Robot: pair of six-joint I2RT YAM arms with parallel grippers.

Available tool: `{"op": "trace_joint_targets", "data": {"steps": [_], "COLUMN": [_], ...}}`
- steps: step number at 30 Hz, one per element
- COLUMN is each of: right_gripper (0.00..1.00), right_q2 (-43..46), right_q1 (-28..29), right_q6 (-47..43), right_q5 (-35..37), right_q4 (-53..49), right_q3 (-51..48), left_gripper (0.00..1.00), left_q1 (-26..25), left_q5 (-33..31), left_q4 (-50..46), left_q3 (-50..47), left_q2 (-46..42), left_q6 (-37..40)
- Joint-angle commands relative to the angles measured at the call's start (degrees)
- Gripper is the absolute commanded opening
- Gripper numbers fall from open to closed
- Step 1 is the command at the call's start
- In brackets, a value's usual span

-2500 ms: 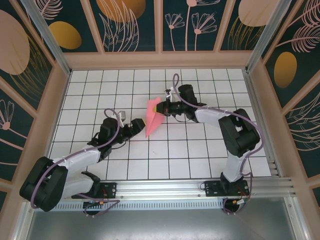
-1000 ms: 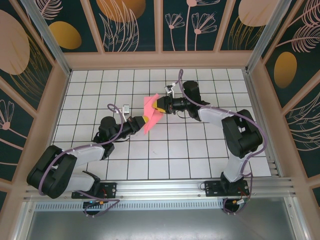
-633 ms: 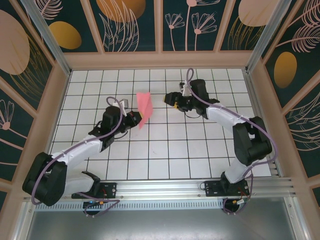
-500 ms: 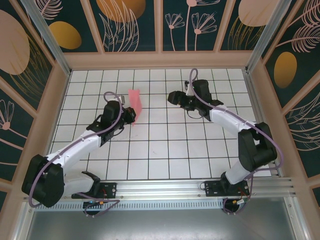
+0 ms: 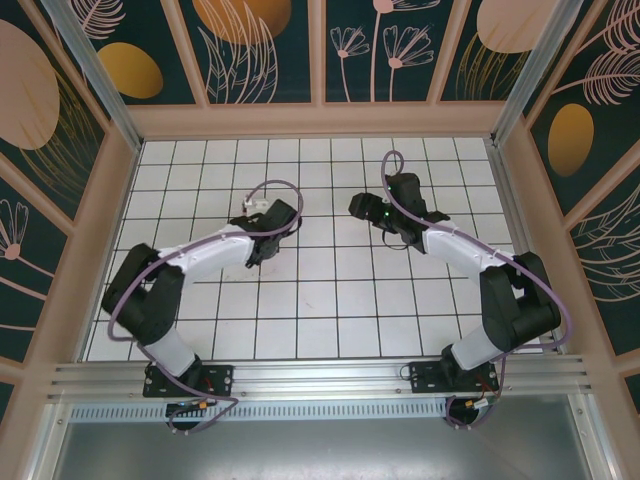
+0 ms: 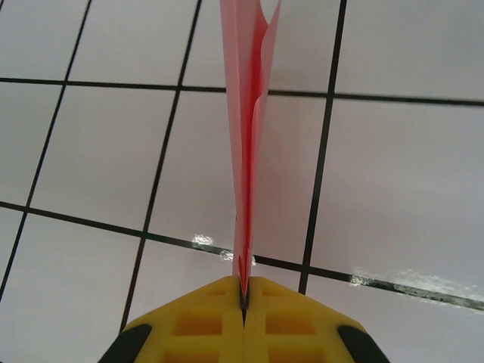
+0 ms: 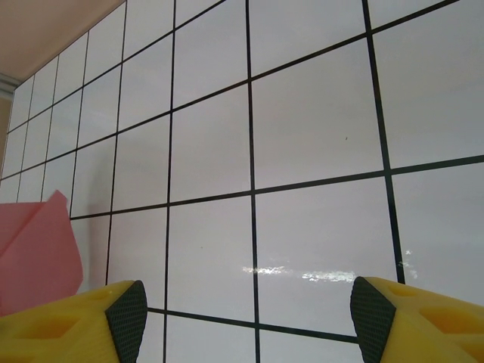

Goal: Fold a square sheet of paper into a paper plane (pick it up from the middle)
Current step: Turn over the paper at the center of the table, then move the paper to the center of the table.

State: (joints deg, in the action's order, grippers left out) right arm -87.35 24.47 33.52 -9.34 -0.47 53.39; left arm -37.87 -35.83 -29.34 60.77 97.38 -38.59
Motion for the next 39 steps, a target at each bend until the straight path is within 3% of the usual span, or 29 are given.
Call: {"op": "trace_joint_targets", "data": {"steps": [1,8,16,22,31,39], "right_gripper": [0.74,0.74,0.73,0.7,0.32,0.24], "right_q2": [1.6,1.2,1.1,-4.0,-23.6,-34.1], "right_q1": [0.3,0.2,1.4,9.5,24.7,27.5], "right_q6": [1.0,1.8,0.6,-2.4,-4.7,-4.3], "right_q5": [1.8,2.1,2.6,4.8,0.7,-2.7], "right_q4": [-0.3,-0.8,-1.1,-3.4,-6.8,-9.6], "right_q3": [-0.9,-0.9,-0.7,5.0,24.2,33.8], "left_gripper": [0.07,0.16,0.56,0.79,0.93,0.95], "left_q1": [-1.4,-2.3,-1.9,2.8,14.2,19.2], "left_q5": [-1.7,7.5,16.7,24.3,28.0,31.8], "left_q4": [-2.2,4.8,12.6,20.1,24.1,27.8], "left_q3": [2.2,2.0,-2.5,-11.9,-26.2,-32.2], "left_q2": [4.5,9.0,-0.3,-12.8,-26.8,-29.7], "left_q6": [-0.4,0.5,1.3,-0.8,-5.7,-8.8]}}
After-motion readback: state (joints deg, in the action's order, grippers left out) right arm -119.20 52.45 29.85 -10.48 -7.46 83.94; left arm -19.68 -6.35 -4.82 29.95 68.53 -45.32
